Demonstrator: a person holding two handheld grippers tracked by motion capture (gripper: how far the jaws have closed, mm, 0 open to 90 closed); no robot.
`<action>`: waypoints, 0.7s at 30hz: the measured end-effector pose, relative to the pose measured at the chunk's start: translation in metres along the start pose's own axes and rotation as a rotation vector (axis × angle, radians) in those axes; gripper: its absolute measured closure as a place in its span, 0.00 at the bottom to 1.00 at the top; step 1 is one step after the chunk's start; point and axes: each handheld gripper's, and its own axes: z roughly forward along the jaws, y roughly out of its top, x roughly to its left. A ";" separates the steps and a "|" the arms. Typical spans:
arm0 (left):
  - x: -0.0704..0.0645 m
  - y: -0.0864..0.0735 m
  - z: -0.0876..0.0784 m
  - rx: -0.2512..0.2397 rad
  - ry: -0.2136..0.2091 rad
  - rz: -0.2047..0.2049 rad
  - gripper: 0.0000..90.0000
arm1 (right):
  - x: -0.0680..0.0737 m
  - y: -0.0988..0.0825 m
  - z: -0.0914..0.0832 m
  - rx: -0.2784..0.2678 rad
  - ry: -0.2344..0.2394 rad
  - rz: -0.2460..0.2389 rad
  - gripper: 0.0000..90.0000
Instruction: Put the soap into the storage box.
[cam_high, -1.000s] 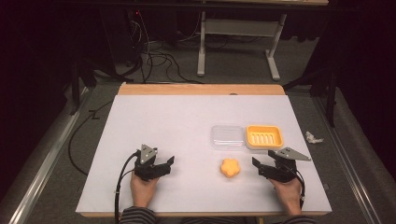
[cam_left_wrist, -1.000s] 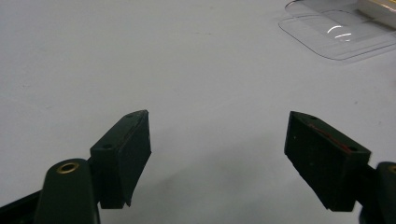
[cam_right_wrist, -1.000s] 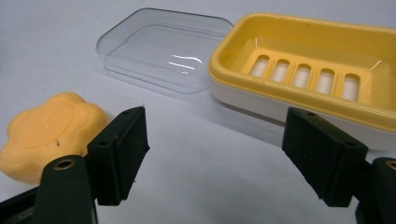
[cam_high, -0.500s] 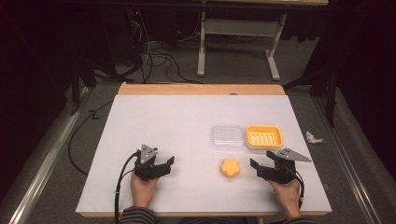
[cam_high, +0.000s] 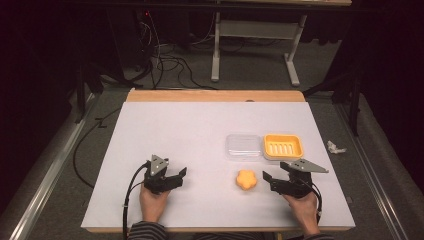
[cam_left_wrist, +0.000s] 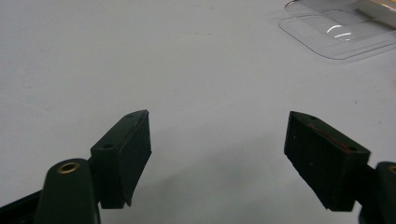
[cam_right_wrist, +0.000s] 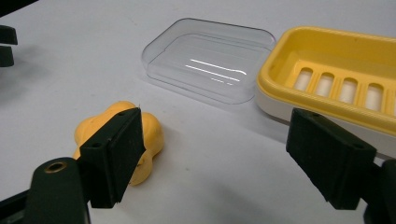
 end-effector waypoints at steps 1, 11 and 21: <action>0.000 0.000 0.000 0.000 0.001 -0.002 0.26 | 0.001 0.000 0.000 0.000 0.003 -0.009 0.22; 0.000 0.000 0.000 0.002 0.001 -0.004 0.26 | 0.006 0.005 -0.009 0.015 0.013 -0.028 0.23; 0.000 0.000 0.000 -0.001 -0.005 0.003 0.26 | 0.015 0.000 -0.010 0.034 0.028 -0.066 0.26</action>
